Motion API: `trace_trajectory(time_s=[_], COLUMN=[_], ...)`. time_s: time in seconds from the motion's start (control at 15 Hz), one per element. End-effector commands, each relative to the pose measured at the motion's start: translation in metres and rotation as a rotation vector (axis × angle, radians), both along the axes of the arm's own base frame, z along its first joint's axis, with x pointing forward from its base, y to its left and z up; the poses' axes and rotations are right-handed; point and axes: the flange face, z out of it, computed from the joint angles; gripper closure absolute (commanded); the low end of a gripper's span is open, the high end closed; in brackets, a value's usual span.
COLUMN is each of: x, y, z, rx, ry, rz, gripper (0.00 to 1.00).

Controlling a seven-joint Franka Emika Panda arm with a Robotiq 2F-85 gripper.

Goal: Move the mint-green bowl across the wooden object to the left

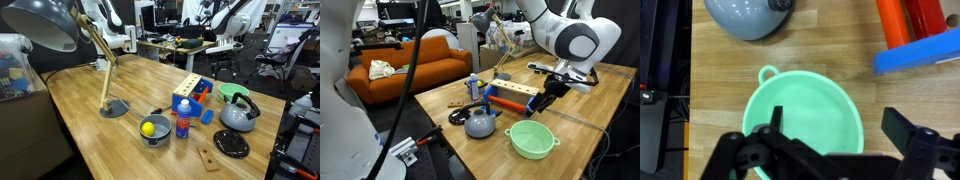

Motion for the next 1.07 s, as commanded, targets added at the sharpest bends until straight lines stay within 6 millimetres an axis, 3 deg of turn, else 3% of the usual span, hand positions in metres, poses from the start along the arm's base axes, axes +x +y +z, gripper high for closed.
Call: trace_trajectory(time_s=[0.0, 0.27, 0.87, 1.0], x=[0.003, 0.006, 0.005, 0.014], y=[0.001, -0.002, 0.002, 0.0], z=[-0.013, -0.025, -0.026, -0.033], rx=[-0.017, -0.026, -0.018, -0.068], ry=[0.031, 0.059, 0.049, 0.016], rz=[-0.029, -0.044, -0.034, -0.086], gripper=[0.0, 0.0, 0.0, 0.0])
